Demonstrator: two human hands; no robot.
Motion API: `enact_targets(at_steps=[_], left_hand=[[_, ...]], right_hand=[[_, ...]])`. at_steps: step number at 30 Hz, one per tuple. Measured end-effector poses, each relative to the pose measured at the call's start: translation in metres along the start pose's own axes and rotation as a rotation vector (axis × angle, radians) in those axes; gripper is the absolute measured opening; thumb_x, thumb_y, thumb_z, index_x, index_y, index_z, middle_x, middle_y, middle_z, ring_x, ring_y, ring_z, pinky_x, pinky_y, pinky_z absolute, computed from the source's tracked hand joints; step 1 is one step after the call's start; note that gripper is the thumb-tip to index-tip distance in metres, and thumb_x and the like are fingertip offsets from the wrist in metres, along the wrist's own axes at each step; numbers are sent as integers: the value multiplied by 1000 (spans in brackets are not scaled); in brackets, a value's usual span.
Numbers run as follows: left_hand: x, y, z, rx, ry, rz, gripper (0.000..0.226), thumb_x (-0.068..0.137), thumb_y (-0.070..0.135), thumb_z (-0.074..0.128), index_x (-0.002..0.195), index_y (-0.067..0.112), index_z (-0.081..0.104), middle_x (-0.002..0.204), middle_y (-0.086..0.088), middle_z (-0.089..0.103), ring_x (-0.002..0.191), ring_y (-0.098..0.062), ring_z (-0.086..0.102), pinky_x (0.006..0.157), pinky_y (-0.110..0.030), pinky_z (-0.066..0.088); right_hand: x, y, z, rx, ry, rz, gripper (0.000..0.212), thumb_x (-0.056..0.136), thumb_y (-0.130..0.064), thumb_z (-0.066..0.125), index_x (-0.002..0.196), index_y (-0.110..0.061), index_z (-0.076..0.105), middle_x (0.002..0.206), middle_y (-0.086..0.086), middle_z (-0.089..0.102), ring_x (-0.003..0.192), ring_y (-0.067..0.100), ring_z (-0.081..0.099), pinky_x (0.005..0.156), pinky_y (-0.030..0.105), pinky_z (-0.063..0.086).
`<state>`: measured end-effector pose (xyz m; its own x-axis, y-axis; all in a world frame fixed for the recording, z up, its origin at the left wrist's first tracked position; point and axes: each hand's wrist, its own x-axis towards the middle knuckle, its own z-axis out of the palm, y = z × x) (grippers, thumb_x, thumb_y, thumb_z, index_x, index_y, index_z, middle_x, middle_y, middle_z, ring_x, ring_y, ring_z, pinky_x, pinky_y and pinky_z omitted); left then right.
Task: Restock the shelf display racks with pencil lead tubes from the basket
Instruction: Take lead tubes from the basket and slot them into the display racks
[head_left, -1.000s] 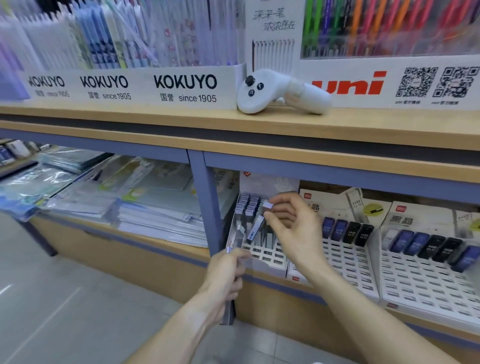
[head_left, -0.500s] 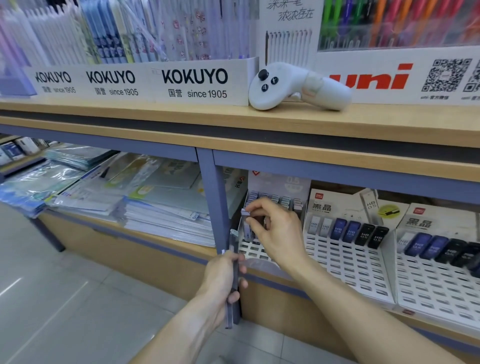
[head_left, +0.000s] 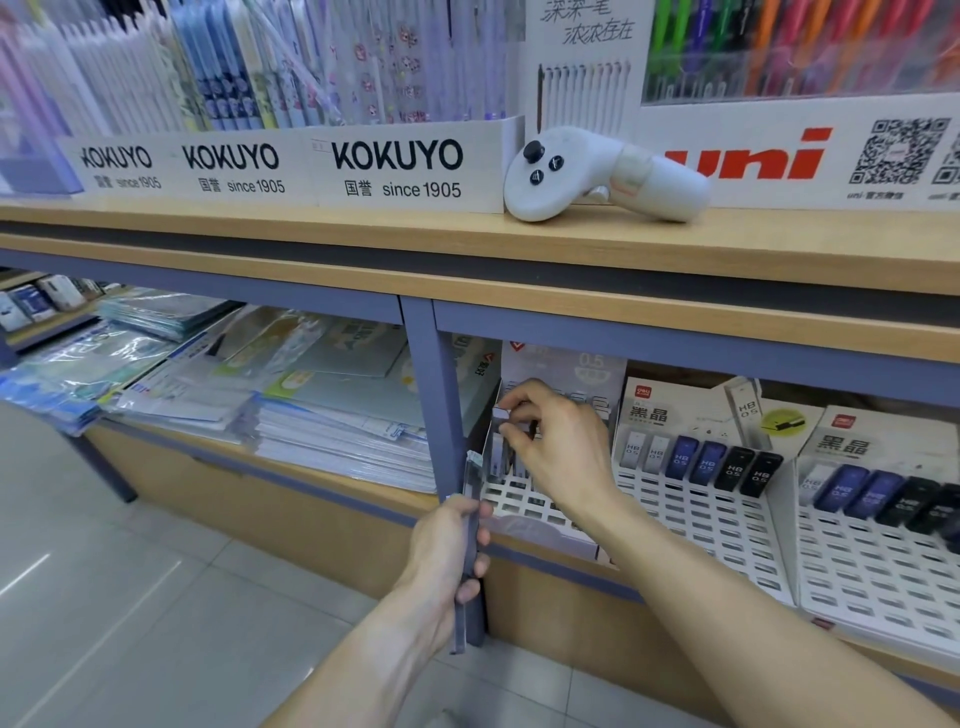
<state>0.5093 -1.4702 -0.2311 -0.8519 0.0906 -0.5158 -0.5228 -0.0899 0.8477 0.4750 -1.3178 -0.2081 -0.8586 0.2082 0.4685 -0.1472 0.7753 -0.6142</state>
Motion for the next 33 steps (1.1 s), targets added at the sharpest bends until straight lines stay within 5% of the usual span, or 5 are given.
enact_targets(at_steps=[19,24,28,33], left_hand=[[-7,6,1,-65,-23,35,27,96,24,58,108,4,72,70,-5,58,48,-14,48,32,-21,24],[-12,10,2,-120,-170,80,35,98,26,51,107,4,77,72,-5,56,52,-14,46,33,-22,24],[-17,8,6,-43,-302,93,37,99,28,49,108,4,76,74,-6,58,54,-14,46,35,-21,25],[-18,4,16,55,-259,134,30,93,25,66,113,3,72,81,-9,69,58,-17,54,36,-24,25]], right_hand=[[-2,-1,-4,-307,-66,-208,25,85,-18,78,108,-27,76,100,-4,51,95,21,57,66,35,52],[-23,-3,-23,134,-5,81,25,91,-15,70,109,-32,70,102,-16,66,76,4,61,71,30,54],[-46,-5,-42,634,-105,342,23,90,-16,75,107,-29,69,90,-1,76,82,14,72,69,27,56],[-55,-2,-50,719,-41,414,26,83,-24,84,105,-24,70,86,3,77,78,19,75,73,37,61]])
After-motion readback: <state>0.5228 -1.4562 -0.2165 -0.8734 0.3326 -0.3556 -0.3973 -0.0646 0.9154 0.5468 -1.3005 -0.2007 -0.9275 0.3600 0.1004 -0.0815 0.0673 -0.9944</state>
